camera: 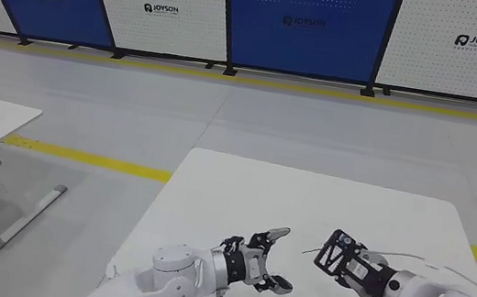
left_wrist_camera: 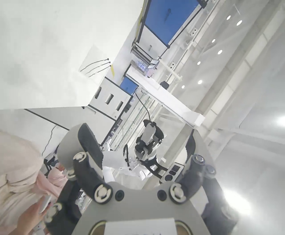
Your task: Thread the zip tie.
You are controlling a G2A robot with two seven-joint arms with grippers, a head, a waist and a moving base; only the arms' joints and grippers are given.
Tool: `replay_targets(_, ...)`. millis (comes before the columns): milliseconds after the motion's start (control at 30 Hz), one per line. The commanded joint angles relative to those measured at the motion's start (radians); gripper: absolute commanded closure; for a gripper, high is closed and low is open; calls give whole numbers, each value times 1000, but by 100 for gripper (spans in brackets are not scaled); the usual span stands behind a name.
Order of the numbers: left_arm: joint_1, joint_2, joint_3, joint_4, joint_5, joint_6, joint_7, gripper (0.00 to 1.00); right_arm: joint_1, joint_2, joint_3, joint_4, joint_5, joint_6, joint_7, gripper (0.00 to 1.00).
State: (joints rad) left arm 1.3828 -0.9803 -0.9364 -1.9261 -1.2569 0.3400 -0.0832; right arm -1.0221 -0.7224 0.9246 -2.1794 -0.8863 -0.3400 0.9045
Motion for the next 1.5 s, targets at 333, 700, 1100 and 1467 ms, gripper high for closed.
replay_targets(333, -24, -17, 13, -11, -54, -10, 48, 0, -3, -3, -24, -31, -65, 0, -22, 100)
replay_targets(700, -100, -45, 52, 21, -156, -7, 131, 0, 9, -7, -50, -50, -145, 0, -10, 100)
replay_targets(1100, -165, -82, 111, 94, -163, -46, 173, 20, 9, -7, -50, -50, -145, 0, -10, 100)
replay_targets(1467, -190, -105, 120, 131, -209, -23, 161, 76, 9, -7, -50, -50, -145, 0, -10, 100)
